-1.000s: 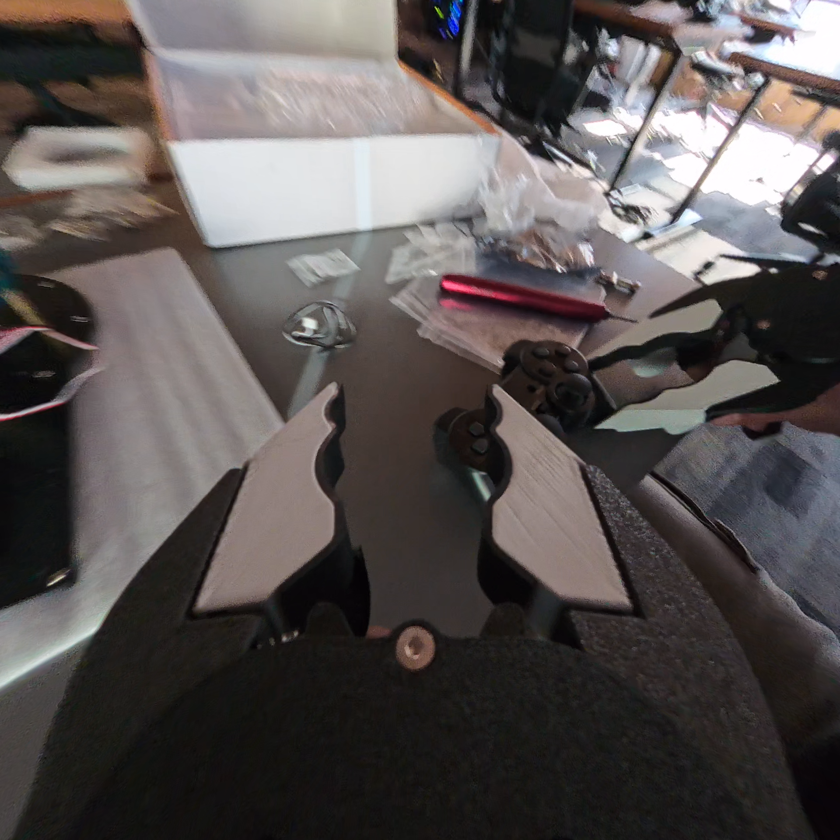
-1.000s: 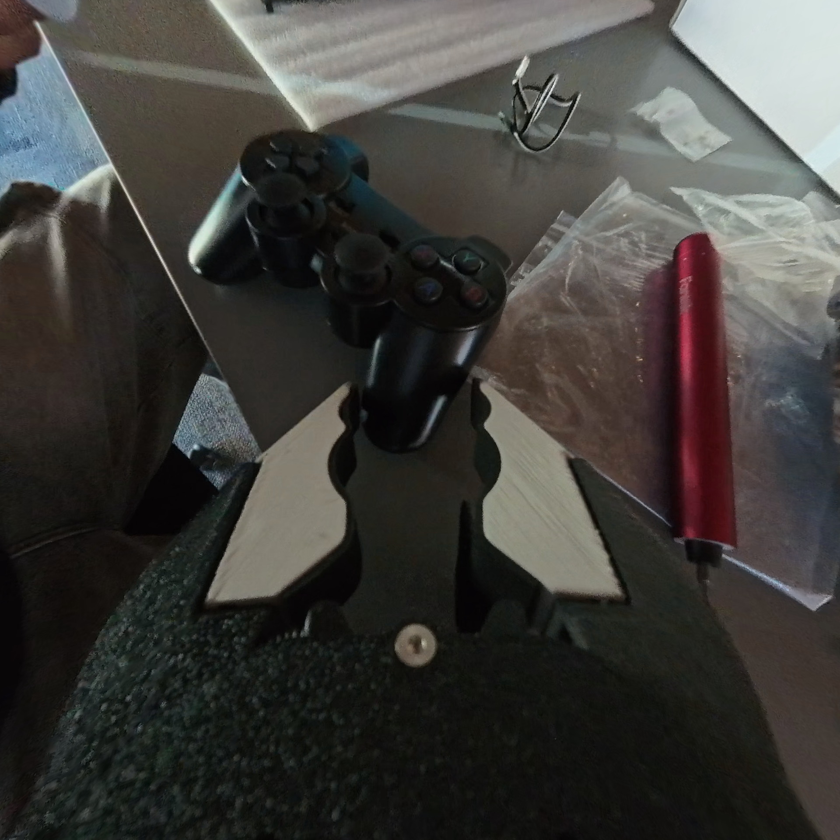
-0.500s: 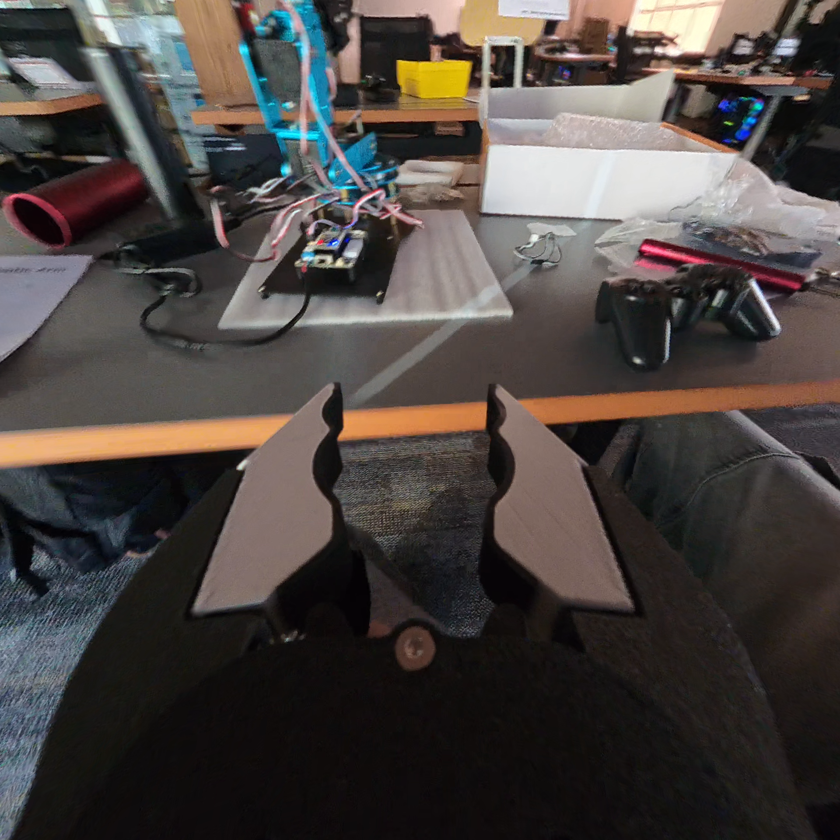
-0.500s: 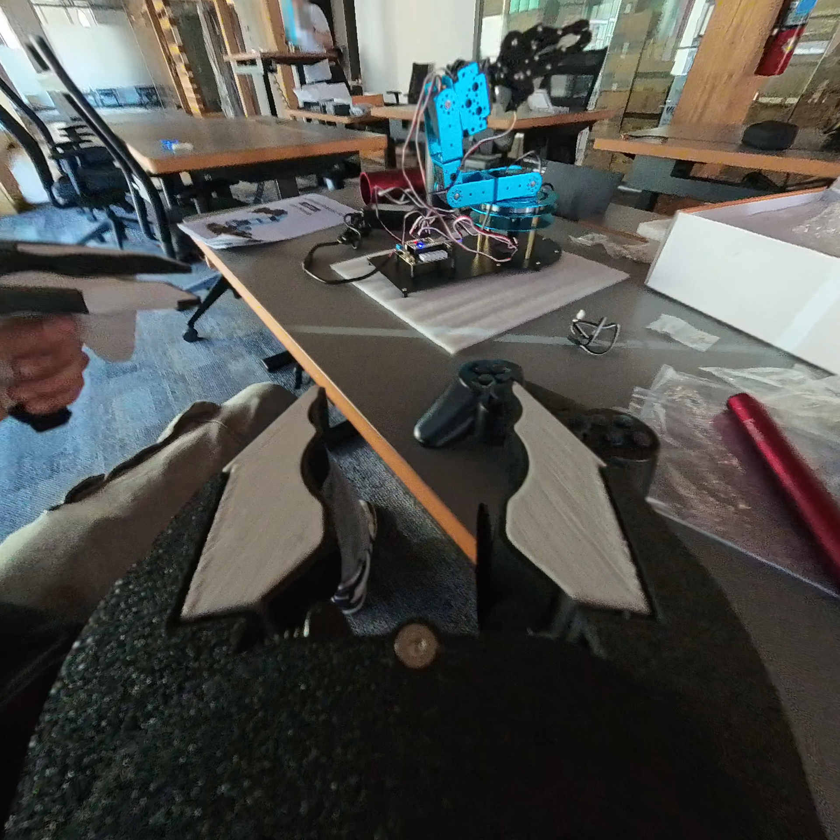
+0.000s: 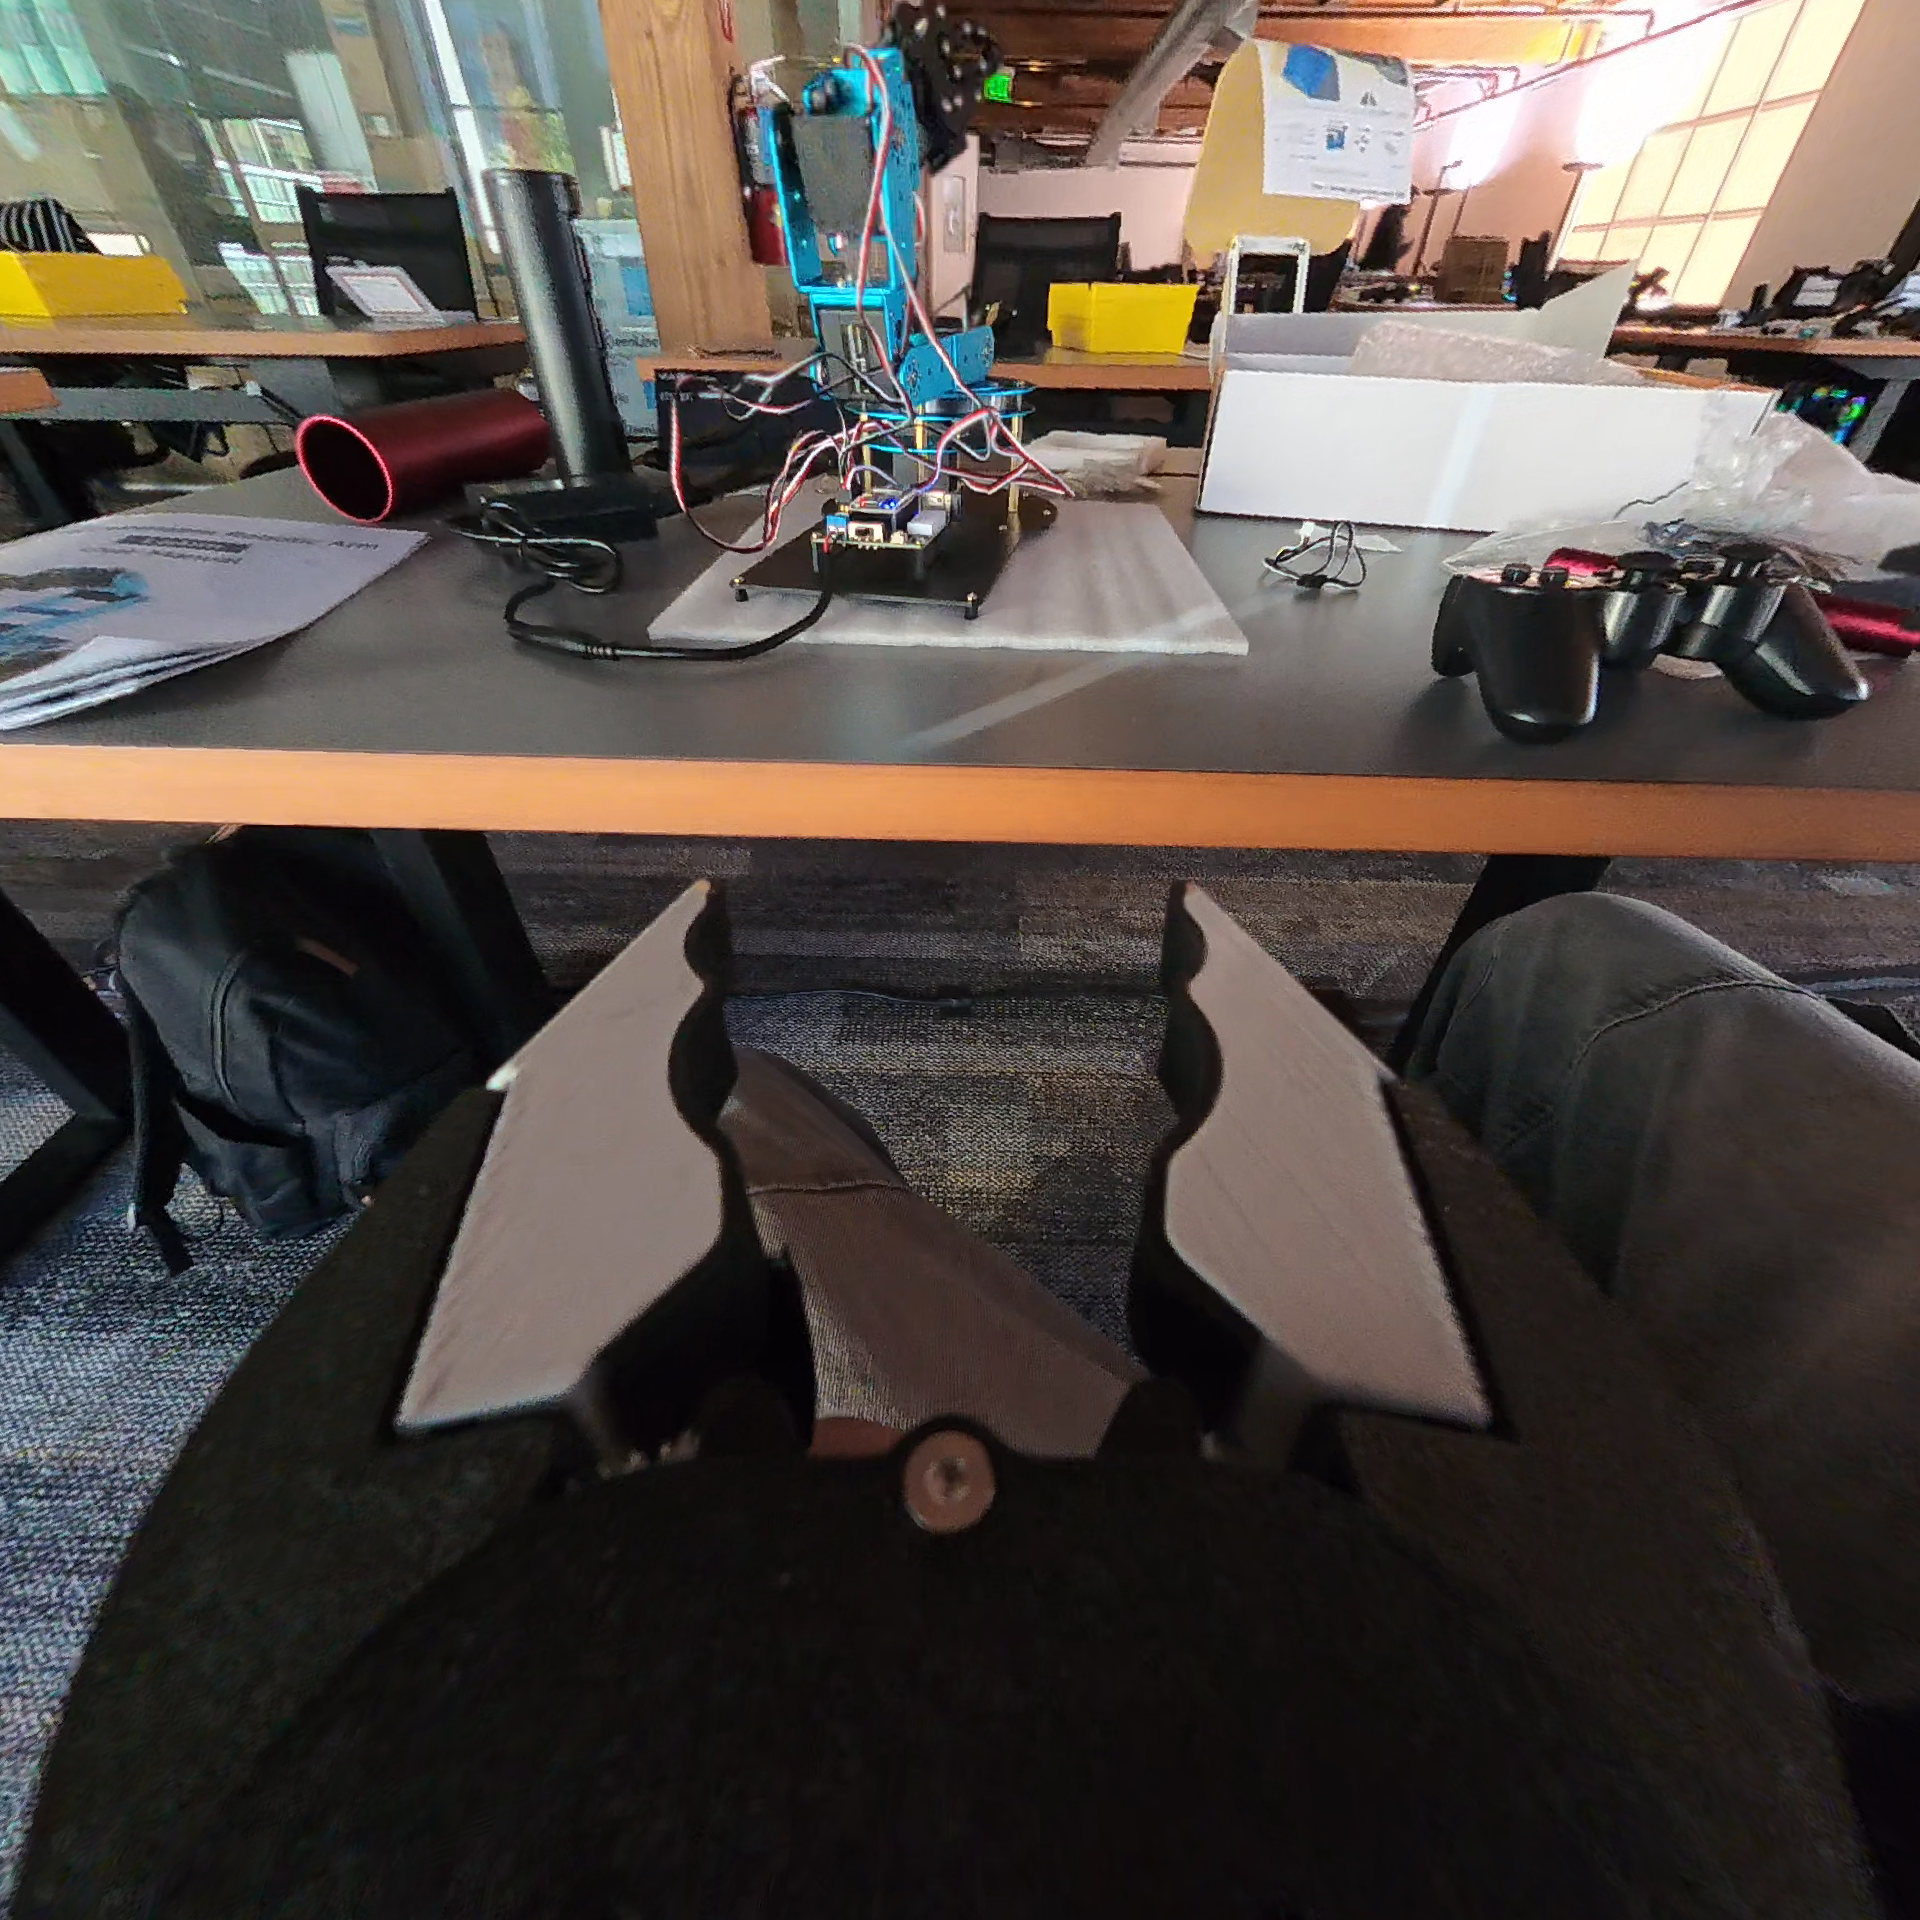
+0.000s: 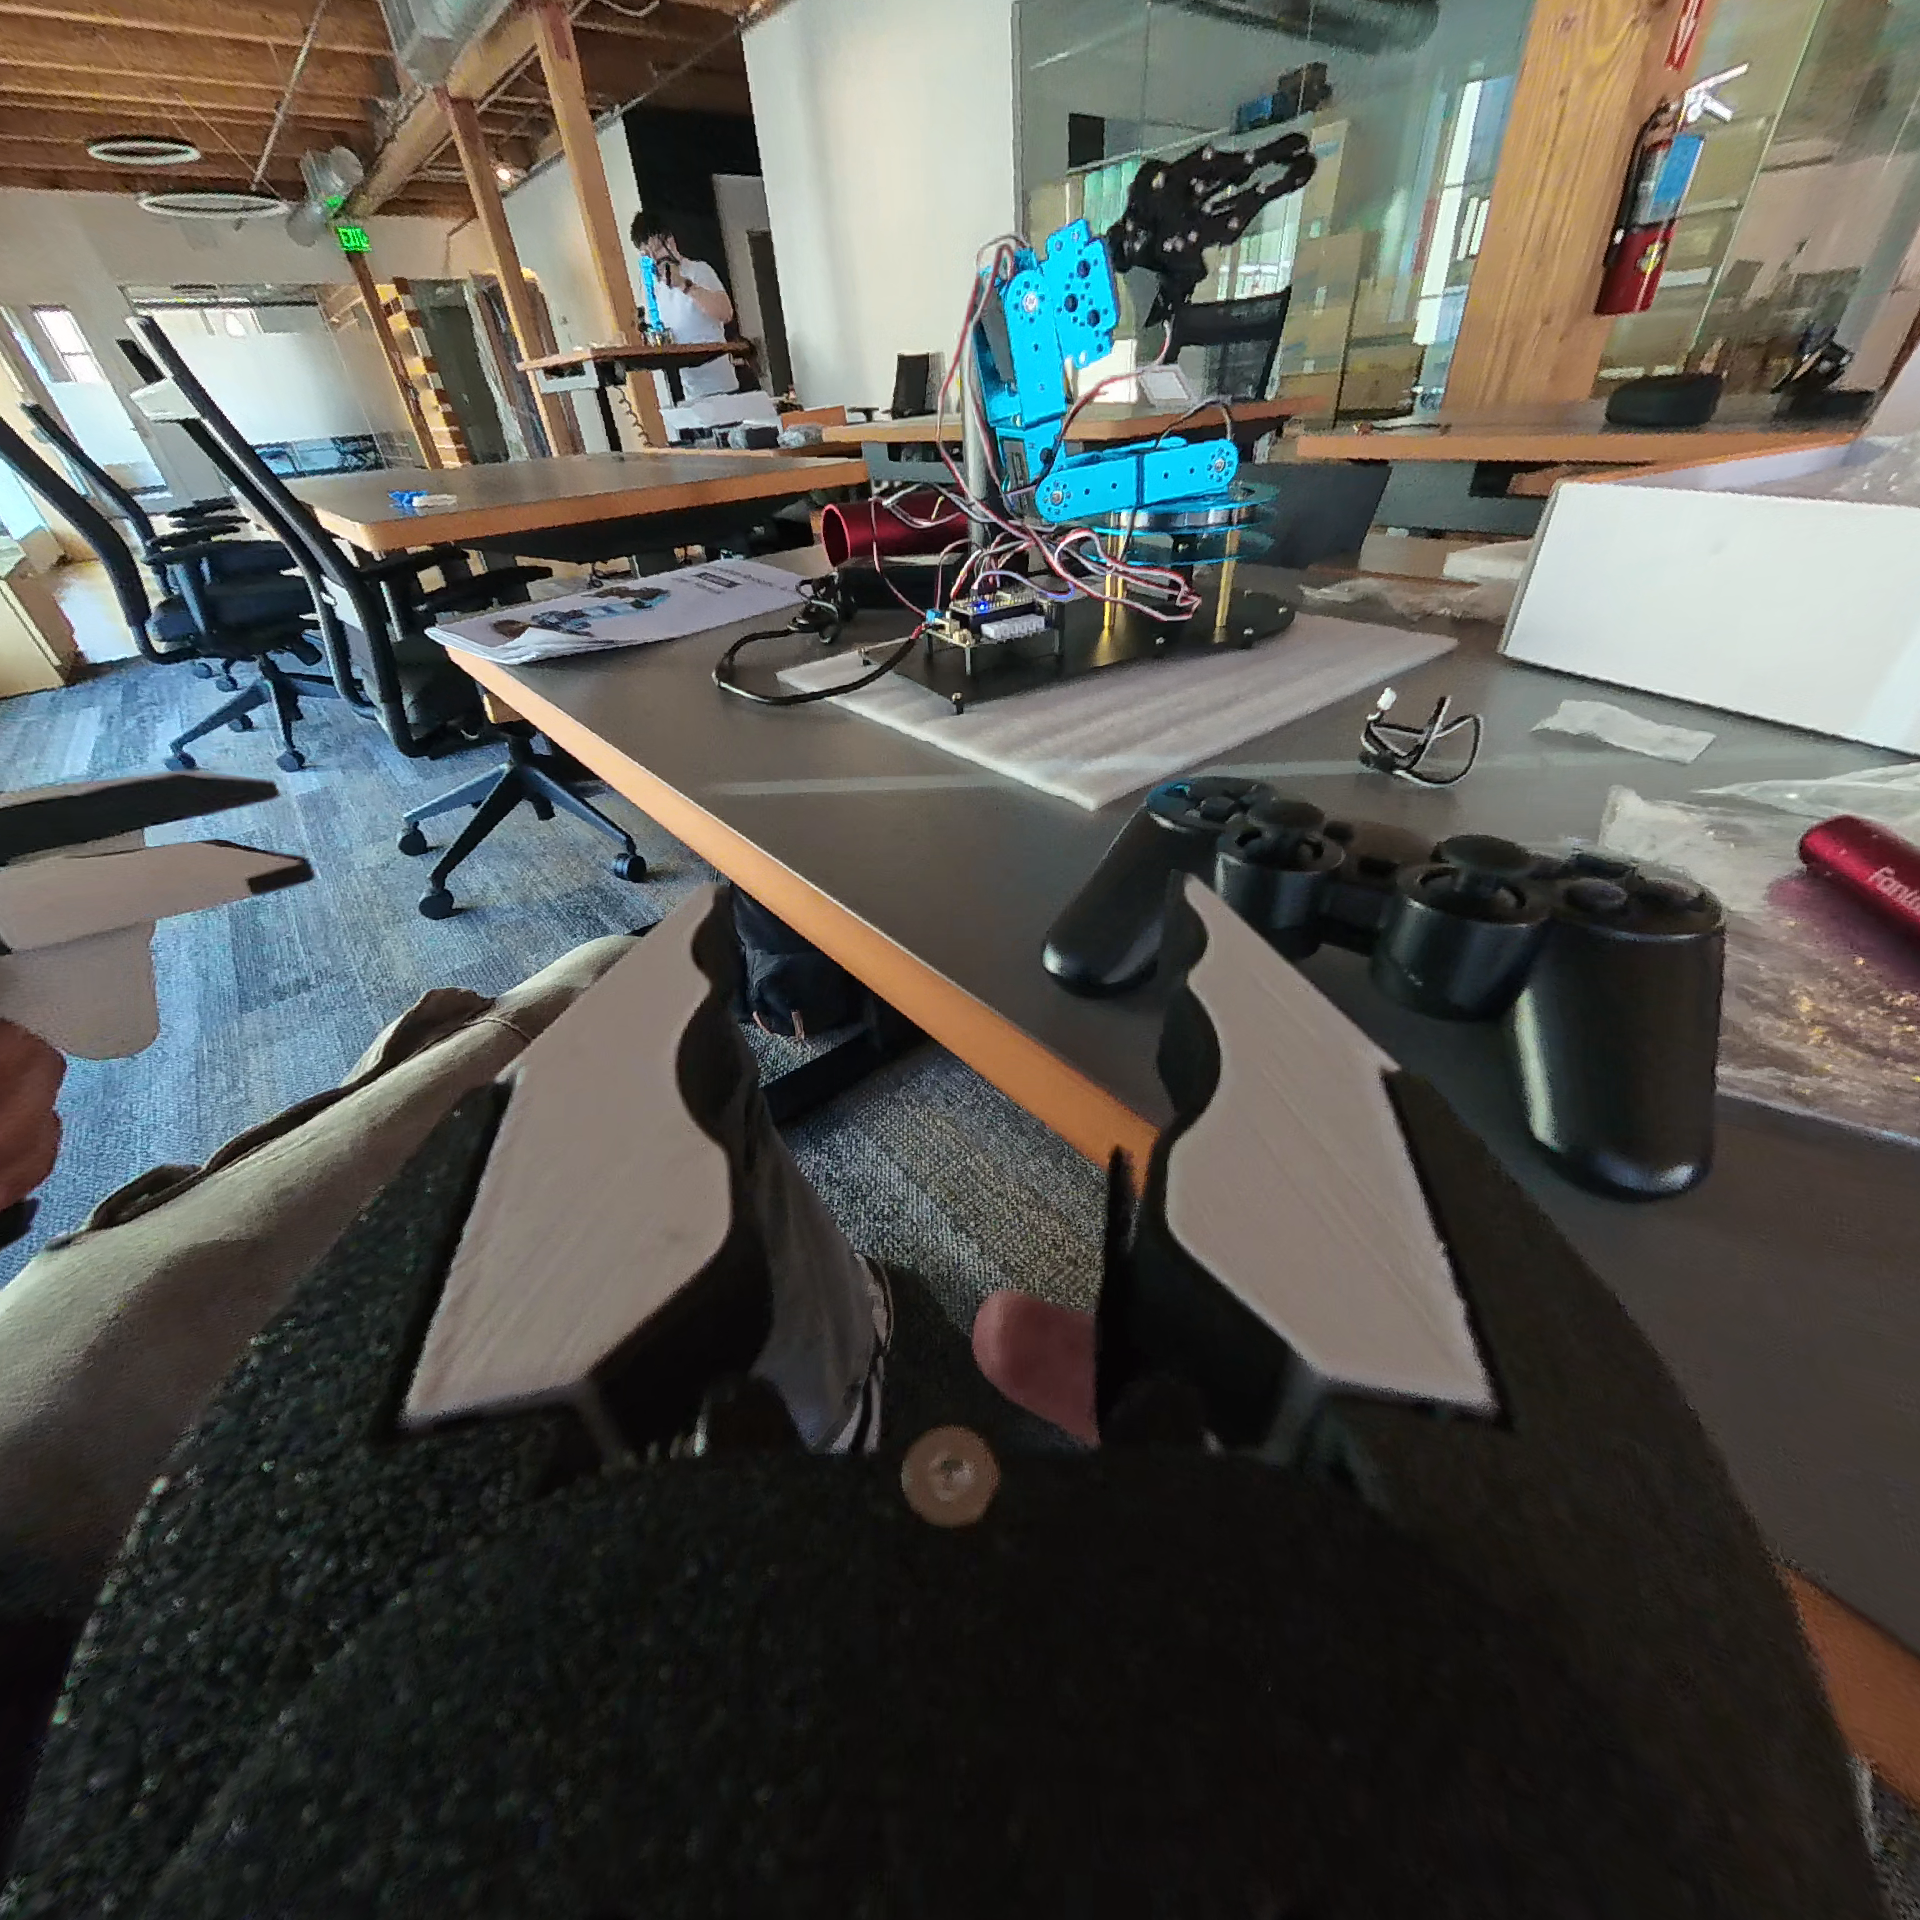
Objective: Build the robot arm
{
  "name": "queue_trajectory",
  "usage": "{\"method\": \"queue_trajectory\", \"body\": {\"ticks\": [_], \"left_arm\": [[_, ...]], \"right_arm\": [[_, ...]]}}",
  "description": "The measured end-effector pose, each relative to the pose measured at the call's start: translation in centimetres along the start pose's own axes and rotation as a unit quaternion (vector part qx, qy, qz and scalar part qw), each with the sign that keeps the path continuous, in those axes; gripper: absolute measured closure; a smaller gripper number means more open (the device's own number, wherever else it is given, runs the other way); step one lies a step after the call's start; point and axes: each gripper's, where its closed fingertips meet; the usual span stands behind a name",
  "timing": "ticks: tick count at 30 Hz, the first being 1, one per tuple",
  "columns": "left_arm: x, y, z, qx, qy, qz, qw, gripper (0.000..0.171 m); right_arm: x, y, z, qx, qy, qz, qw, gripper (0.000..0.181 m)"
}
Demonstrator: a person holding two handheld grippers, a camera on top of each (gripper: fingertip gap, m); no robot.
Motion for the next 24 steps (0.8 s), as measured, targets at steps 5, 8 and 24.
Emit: {"method": "queue_trajectory", "body": {"ticks": [5,8,24], "left_arm": [[1.0,-1.6,-1.2,-0.021,0.010,-0.020,1.000,0.092],[1.2,-1.7,-1.6,-0.023,0.007,-0.015,1.000,0.092],[-0.8,1.5,-3.5,-0.018,0.078,-0.072,0.994,0.094]], "right_arm": [[1.3,-0.2,-0.3,0.000,0.001,-0.008,1.000,0.102],[1.4,-0.7,-0.5,-0.009,0.000,0.000,1.000,0.102],[-3.2,2.1,0.4,0.027,0.010,0.089,0.996,0.119]]}}
Point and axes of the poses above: each gripper's, where its closed fingertips meet, z back along the fingers, y out of its top, x = y × z across the jaws, and after that the axes turned 6 degrees about -x, right-handed
